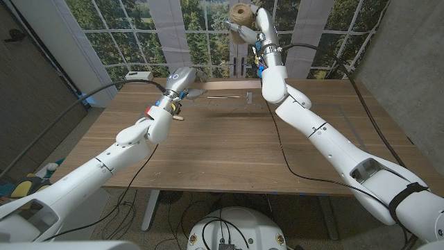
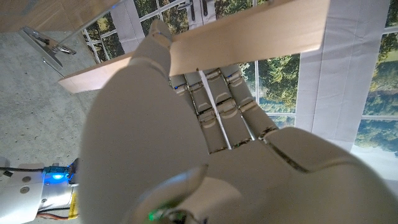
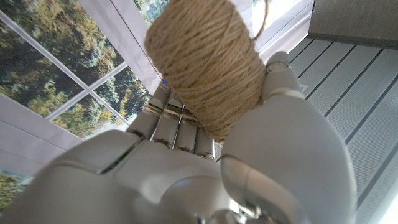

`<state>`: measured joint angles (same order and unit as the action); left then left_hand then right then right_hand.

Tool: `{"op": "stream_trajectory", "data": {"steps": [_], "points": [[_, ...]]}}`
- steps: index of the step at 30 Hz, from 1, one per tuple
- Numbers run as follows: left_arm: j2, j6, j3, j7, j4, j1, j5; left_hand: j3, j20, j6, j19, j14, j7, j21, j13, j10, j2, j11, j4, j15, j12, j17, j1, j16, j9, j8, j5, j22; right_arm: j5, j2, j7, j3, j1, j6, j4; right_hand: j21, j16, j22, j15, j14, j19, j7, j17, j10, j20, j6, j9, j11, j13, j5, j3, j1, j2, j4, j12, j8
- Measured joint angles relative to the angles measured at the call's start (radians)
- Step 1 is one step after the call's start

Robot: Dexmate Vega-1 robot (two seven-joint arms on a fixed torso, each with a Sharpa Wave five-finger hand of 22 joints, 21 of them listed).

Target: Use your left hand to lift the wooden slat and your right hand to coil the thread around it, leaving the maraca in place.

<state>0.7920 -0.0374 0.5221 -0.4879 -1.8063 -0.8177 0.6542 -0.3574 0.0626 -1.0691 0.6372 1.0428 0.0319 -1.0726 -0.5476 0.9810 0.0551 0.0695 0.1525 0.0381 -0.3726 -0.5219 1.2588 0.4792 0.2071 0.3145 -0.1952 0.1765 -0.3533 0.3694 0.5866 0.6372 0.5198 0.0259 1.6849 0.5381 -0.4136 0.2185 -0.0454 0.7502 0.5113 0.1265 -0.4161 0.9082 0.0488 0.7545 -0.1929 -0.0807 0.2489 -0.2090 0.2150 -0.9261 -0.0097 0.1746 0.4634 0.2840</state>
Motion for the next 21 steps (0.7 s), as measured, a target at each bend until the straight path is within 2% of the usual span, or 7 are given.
{"op": "stream_trajectory", "data": {"steps": [7,10,14,15,17,19,21], "points": [[-0.001,0.000,0.005,0.010,0.000,0.007,0.005,0.000,-0.005,0.000,-0.005,0.005,0.000,-0.004,-0.004,0.000,0.000,0.000,0.000,0.001,0.008,0.000,0.000,-0.001,0.000,0.000,0.002,0.000,-0.125,0.033,0.000,0.027,0.003,-0.057,0.059,0.000,0.011,0.000,-0.004,0.000,-0.003,0.002,0.000,-0.002,-0.001,0.012,0.000,0.007,-0.003,0.000,-0.001,-0.001,-0.001,-0.001,-0.006,-0.007],[-0.001,-0.002,0.006,0.013,0.001,0.009,0.008,0.000,-0.005,0.000,-0.005,0.005,0.000,-0.004,-0.004,0.000,0.000,0.000,0.000,0.001,0.008,-0.001,0.000,-0.001,0.000,0.000,0.002,0.000,-0.233,0.049,0.001,0.043,0.005,-0.109,0.093,0.001,0.011,0.000,-0.004,0.000,-0.010,0.002,0.001,-0.004,-0.001,0.012,0.000,0.012,-0.003,0.000,-0.001,-0.001,-0.001,-0.001,-0.008,-0.007],[-0.001,-0.008,0.007,0.019,0.002,0.011,0.013,0.000,-0.005,0.000,-0.005,0.005,0.000,-0.004,-0.004,0.000,0.000,0.000,0.000,0.002,0.008,-0.005,0.000,-0.001,0.000,0.000,0.004,0.000,-0.233,0.059,0.001,0.058,0.011,-0.109,0.126,0.007,0.018,0.000,-0.005,0.001,-0.013,0.002,0.001,-0.008,-0.001,0.012,0.000,0.015,-0.004,0.000,-0.001,-0.001,-0.001,-0.001,-0.008,-0.007],[-0.003,-0.009,0.011,0.021,0.009,0.019,0.013,0.000,-0.003,0.000,-0.007,0.005,0.000,-0.008,-0.004,0.000,0.000,0.000,0.000,0.002,0.008,-0.005,0.000,-0.001,0.000,0.000,0.004,0.000,-0.355,0.061,0.014,0.062,0.015,-0.177,0.138,0.007,0.018,0.000,-0.005,0.001,-0.013,0.002,0.001,-0.010,-0.001,0.012,0.000,0.017,-0.004,0.000,-0.001,-0.001,-0.001,-0.001,-0.008,-0.007],[-0.003,-0.011,0.011,0.024,0.010,0.020,0.014,0.000,-0.002,0.000,-0.009,0.005,0.000,-0.008,-0.004,0.000,0.000,0.000,0.000,0.002,0.008,-0.004,0.000,-0.004,0.000,0.000,0.004,0.000,-0.363,0.066,0.015,0.068,0.020,-0.182,0.155,0.007,0.018,-0.002,-0.005,0.001,-0.013,0.002,0.001,-0.010,-0.001,0.012,0.000,0.017,-0.004,0.000,-0.001,-0.001,-0.001,-0.001,-0.008,-0.007],[-0.006,-0.011,0.015,0.026,0.021,0.031,0.015,0.000,-0.002,0.000,-0.009,0.005,0.000,-0.008,-0.004,0.000,0.003,0.000,0.000,0.002,0.008,-0.005,0.003,-0.004,0.000,-0.001,0.006,0.000,-0.457,0.071,0.024,0.073,0.029,-0.238,0.175,0.007,0.022,-0.005,-0.005,0.001,-0.015,0.002,0.001,-0.010,-0.003,0.012,0.000,0.017,-0.004,0.000,-0.003,-0.001,-0.001,-0.003,-0.008,-0.007],[-0.009,-0.011,0.018,0.028,0.028,0.039,0.015,0.000,-0.002,0.000,-0.009,0.005,0.000,-0.008,-0.004,0.000,0.003,0.000,0.000,0.002,0.008,-0.005,0.003,-0.004,0.000,-0.002,0.006,0.000,-0.487,0.074,0.027,0.075,0.038,-0.258,0.188,0.007,0.022,-0.005,-0.005,0.001,-0.022,0.002,0.001,-0.010,-0.003,0.012,0.000,0.017,-0.004,0.000,-0.005,-0.001,-0.001,-0.005,-0.008,-0.007]]}}
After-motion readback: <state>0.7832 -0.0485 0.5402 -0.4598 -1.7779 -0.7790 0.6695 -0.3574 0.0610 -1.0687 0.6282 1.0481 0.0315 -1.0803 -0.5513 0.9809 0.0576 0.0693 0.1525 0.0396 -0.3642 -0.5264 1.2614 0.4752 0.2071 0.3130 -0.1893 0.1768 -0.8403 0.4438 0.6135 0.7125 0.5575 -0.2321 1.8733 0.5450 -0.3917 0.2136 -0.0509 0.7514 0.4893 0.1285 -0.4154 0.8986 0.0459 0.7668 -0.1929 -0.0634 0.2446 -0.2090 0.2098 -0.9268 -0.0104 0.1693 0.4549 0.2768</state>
